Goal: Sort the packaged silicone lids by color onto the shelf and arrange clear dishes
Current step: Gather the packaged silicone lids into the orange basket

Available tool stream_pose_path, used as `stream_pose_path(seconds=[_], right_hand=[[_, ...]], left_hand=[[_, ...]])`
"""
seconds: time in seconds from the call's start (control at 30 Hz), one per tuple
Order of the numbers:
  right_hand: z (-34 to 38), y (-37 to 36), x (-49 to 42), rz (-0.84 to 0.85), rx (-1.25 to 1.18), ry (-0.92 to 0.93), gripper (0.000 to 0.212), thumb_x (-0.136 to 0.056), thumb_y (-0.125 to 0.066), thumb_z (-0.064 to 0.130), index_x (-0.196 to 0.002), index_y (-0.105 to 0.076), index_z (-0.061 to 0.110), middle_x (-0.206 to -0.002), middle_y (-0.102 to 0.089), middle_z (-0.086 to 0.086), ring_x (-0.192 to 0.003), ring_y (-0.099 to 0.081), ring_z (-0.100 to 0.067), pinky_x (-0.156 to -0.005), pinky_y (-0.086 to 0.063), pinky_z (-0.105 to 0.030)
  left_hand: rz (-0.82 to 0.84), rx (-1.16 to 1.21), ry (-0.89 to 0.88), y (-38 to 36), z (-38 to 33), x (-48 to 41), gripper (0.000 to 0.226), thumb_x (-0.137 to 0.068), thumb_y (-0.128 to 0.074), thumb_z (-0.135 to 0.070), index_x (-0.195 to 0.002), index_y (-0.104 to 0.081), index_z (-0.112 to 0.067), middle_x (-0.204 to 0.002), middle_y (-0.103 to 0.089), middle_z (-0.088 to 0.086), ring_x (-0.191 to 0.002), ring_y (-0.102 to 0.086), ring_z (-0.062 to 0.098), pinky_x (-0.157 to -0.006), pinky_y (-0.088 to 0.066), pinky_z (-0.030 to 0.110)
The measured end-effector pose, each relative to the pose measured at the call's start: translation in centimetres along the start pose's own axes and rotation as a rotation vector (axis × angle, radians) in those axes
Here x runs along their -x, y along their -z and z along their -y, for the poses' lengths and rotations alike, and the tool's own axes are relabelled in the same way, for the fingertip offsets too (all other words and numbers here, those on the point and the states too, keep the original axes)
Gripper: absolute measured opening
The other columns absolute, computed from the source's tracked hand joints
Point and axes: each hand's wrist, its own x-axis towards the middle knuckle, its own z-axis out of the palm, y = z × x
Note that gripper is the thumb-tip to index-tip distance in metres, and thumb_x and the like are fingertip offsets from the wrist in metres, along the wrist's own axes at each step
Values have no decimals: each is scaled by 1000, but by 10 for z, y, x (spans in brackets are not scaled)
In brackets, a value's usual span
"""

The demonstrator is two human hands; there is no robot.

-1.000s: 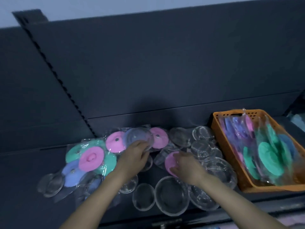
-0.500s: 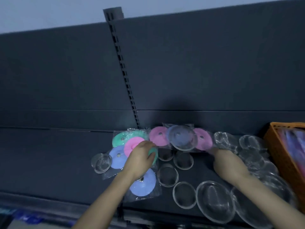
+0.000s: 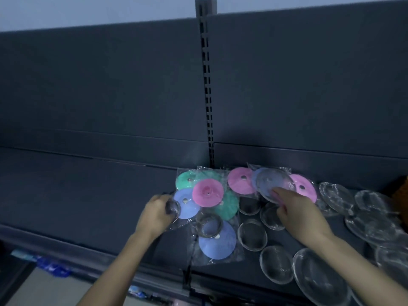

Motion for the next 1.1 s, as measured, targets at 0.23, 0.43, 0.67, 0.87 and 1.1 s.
stream_pose_path(seconds=[0.23, 0.43, 0.67, 0.87, 1.1], right_hand=[[0, 2, 1, -44, -89, -32, 36, -76, -47, -1, -107, -59, 11, -91, -67, -13, -76, -60, -34, -65, -53, -43], [-12, 2, 12, -71, -120, -45, 38, -75, -49, -3, -109, -59, 10, -93, -68, -16, -78, -61, -35, -66, -52, -38], [-32, 9, 25, -130, -144, -36, 49, -75, -50, -4, -118, -59, 18, -87, -67, -12, -75, -60, -31, -67, -51, -36], [-49, 4, 33, -144, -205, 11, 47, -75, -48, -7, -115, -59, 16, -93, -65, -4, -84, -60, -22, -75, -49, -34], [-64, -7, 42, -139, -256, 146, 62, -77, -49, -7, -134, -51, 20, -118, -62, -1, -104, -60, -19, -89, -49, -31]], left_hand=[[-10, 127, -275, -19, -53, 10, 45, -76, -73, -22, -117, -59, -13, -109, -56, -4, -104, -52, 13, -83, -39, 21], [95, 109, -376, -66, -82, 14, 59, -80, -64, -40, -133, -50, -19, -131, -56, -1, -121, -50, 17, -101, -35, 27], [30, -51, -442, -92, -87, 21, 91, -64, -49, -71, -142, -40, -24, -145, -44, 2, -133, -40, 22, -109, -34, 41], [21, 70, -574, -108, -111, 28, 74, -69, -70, -37, -136, -49, -16, -135, -51, 6, -122, -49, 25, -101, -33, 27], [99, 44, -696, -124, -144, 29, 84, -75, -73, -36, -146, -32, -17, -150, -33, 3, -134, -37, 20, -107, -37, 31]])
